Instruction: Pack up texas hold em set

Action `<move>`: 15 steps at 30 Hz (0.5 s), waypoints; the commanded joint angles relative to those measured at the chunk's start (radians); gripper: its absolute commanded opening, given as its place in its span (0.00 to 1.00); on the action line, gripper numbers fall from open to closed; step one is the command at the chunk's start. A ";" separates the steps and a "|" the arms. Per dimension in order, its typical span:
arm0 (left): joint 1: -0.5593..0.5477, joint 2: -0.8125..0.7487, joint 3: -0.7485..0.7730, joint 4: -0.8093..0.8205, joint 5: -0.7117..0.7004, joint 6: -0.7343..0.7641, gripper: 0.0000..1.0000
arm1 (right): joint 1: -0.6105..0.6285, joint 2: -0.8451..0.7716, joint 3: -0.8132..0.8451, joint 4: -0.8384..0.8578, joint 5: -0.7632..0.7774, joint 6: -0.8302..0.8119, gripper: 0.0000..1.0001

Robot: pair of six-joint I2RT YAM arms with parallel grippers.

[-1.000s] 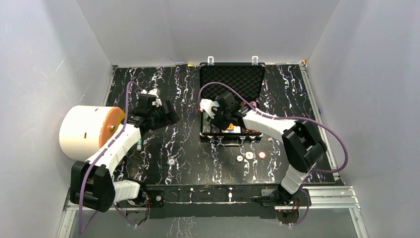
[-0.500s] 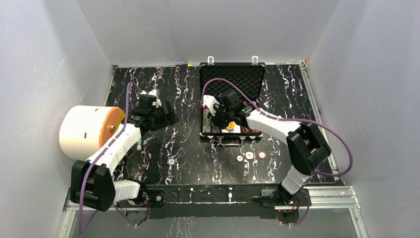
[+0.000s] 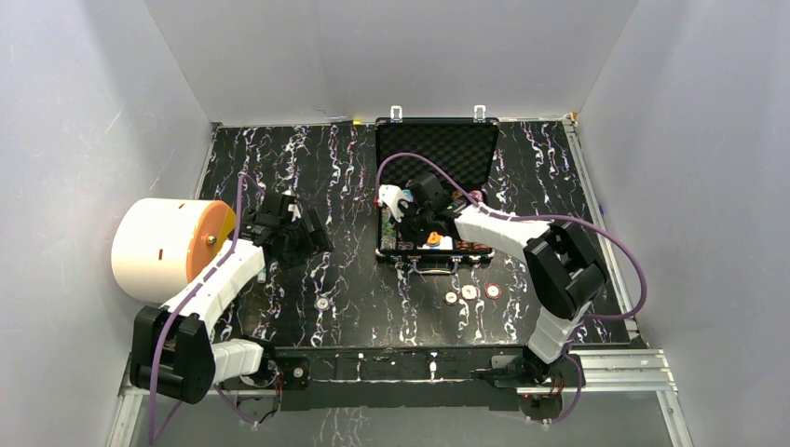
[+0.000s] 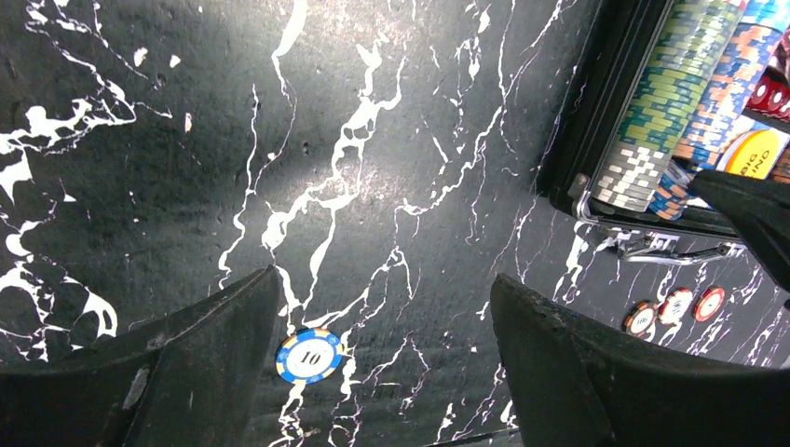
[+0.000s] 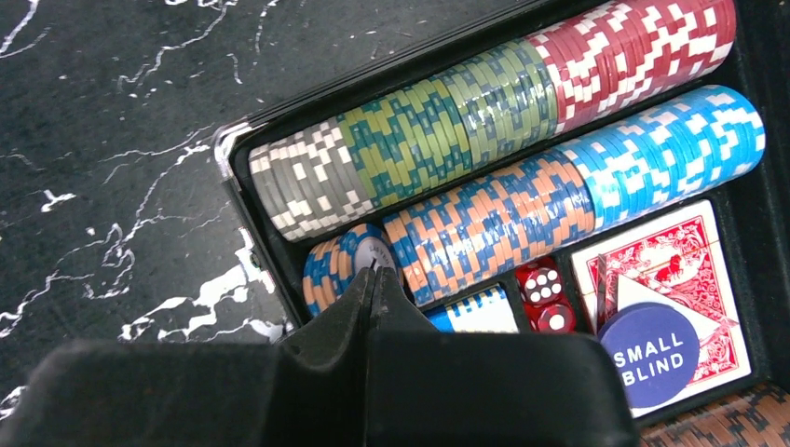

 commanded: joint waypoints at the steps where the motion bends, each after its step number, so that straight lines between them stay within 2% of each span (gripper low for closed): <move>1: 0.004 -0.026 -0.010 -0.024 0.030 -0.009 0.82 | 0.003 0.041 0.050 -0.007 0.018 0.005 0.03; 5: 0.004 -0.022 -0.012 -0.018 0.035 -0.008 0.82 | 0.004 0.027 0.051 -0.001 0.015 0.012 0.04; 15: 0.004 -0.030 -0.012 -0.019 0.021 -0.006 0.82 | 0.004 -0.056 0.055 0.053 0.091 0.156 0.35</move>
